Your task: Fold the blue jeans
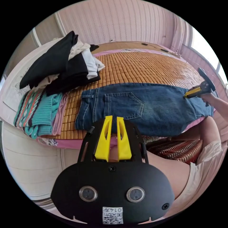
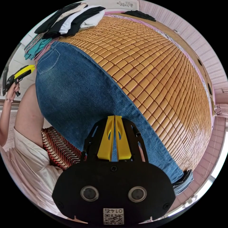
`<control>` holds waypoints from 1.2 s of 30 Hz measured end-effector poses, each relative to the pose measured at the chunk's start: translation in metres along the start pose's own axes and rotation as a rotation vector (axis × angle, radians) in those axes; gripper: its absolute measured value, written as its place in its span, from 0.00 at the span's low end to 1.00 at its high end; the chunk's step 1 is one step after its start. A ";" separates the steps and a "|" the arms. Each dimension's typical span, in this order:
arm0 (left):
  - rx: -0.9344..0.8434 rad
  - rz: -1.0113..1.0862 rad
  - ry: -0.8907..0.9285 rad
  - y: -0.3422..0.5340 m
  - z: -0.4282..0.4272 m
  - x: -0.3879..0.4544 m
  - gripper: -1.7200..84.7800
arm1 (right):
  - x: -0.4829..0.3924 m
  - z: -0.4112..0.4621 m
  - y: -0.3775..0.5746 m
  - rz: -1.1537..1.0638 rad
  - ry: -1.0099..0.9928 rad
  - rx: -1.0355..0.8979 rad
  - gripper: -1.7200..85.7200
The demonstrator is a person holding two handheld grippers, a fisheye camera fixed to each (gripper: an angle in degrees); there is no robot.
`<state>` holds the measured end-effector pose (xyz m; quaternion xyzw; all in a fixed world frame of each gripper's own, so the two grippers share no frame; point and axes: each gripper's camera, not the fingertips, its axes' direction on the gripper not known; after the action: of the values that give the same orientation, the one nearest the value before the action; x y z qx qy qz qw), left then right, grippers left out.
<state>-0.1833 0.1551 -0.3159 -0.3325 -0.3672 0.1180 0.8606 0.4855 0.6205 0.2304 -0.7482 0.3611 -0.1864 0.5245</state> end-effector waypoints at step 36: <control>0.189 -0.329 -0.129 0.035 -0.081 -0.047 0.02 | 0.054 -0.086 0.047 -0.014 -0.052 0.133 0.01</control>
<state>-0.1573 0.1206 -0.4063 -0.1778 -0.4580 0.0308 0.8704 0.4489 0.5156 0.2143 -0.7188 0.3291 -0.1941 0.5809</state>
